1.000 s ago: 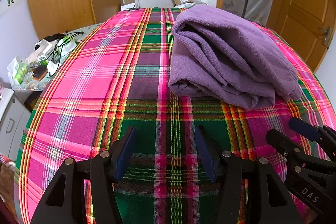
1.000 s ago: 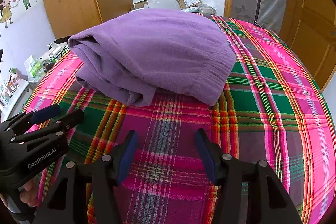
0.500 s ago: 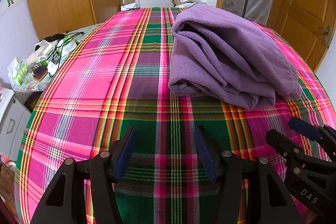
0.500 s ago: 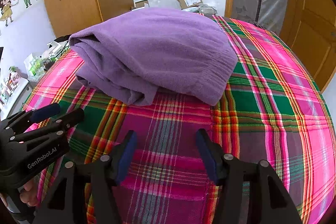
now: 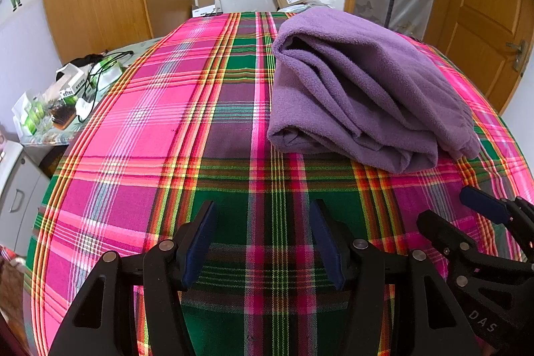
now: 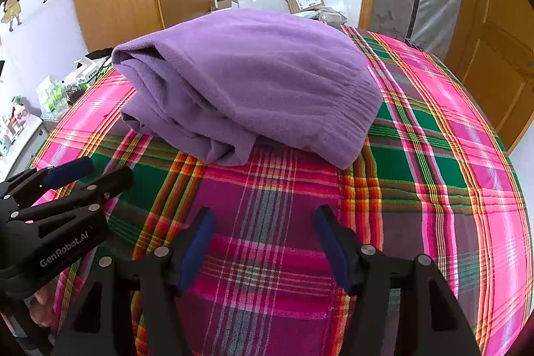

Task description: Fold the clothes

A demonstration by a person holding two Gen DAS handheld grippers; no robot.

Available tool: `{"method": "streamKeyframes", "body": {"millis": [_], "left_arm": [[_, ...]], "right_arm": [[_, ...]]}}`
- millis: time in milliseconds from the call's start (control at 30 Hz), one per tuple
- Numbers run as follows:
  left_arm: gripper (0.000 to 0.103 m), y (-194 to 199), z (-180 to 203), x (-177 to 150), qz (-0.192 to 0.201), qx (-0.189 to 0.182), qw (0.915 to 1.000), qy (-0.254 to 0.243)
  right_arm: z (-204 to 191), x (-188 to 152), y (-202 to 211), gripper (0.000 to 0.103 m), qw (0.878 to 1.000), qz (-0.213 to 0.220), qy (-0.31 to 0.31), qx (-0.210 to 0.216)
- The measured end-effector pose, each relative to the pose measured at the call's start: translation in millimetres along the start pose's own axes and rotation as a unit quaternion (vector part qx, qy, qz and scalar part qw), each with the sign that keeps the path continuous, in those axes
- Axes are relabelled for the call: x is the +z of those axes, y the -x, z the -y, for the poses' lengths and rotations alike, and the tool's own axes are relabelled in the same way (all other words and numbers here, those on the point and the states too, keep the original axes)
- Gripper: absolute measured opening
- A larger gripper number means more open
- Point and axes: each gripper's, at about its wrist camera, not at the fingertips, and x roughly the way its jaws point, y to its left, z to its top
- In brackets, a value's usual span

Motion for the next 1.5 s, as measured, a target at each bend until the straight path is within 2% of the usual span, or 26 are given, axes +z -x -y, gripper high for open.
{"method": "streamKeyframes", "body": {"millis": [600, 667, 700, 867, 967, 1100, 1233, 1367, 1400, 1433, 1500], "left_arm": [[0.060, -1.0, 1.5, 0.1, 0.000, 0.000, 1.0000, -0.002], [0.060, -0.5, 2.7, 1.0, -0.006, 0.000, 1.0000, -0.007], [0.060, -0.2, 3.4, 1.4, -0.009, 0.000, 0.9999, -0.009], [0.060, 16.2, 6.0, 11.5, 0.026, -0.009, 0.9991, -0.032], [0.060, 35.2, 13.8, 21.3, 0.079, -0.015, 0.9946, -0.065], [0.060, 45.9, 30.9, 32.2, 0.117, -0.016, 0.9854, -0.123], [0.060, 42.3, 48.0, 41.3, 0.126, -0.020, 0.9744, -0.185], [0.060, 32.3, 60.2, 44.9, 0.125, -0.018, 0.9651, -0.229], [0.060, 29.9, 61.4, 45.6, 0.125, -0.023, 0.9621, -0.242], [0.060, 27.9, 62.5, 46.7, 0.124, -0.022, 0.9603, -0.249], [0.060, 23.9, 64.6, 48.9, 0.123, -0.017, 0.9570, -0.262]], "right_arm": [[2.0, 0.8, 1.6, 0.066, 1.000, 0.000, -0.004, 0.013], [6.6, 1.8, 2.4, 0.064, 1.000, 0.002, -0.010, 0.024], [9.2, 2.2, 3.3, 0.060, 1.000, 0.002, -0.013, 0.028], [25.7, 4.9, 13.1, 0.052, 0.999, 0.022, -0.026, 0.029], [35.3, 8.4, 21.8, 0.052, 0.998, 0.043, -0.029, 0.022], [42.6, 15.2, 25.4, 0.052, 0.998, 0.057, -0.012, 0.009], [45.7, 24.6, 19.7, 0.052, 0.998, 0.063, 0.014, -0.002], [50.0, 34.0, 15.3, 0.052, 0.998, 0.061, 0.021, 0.007], [51.9, 36.0, 14.6, 0.048, 0.998, 0.061, 0.019, 0.014], [52.8, 37.6, 15.1, 0.036, 0.998, 0.062, 0.020, 0.021], [54.0, 40.7, 16.6, 0.028, 0.997, 0.065, 0.021, 0.035]]}}
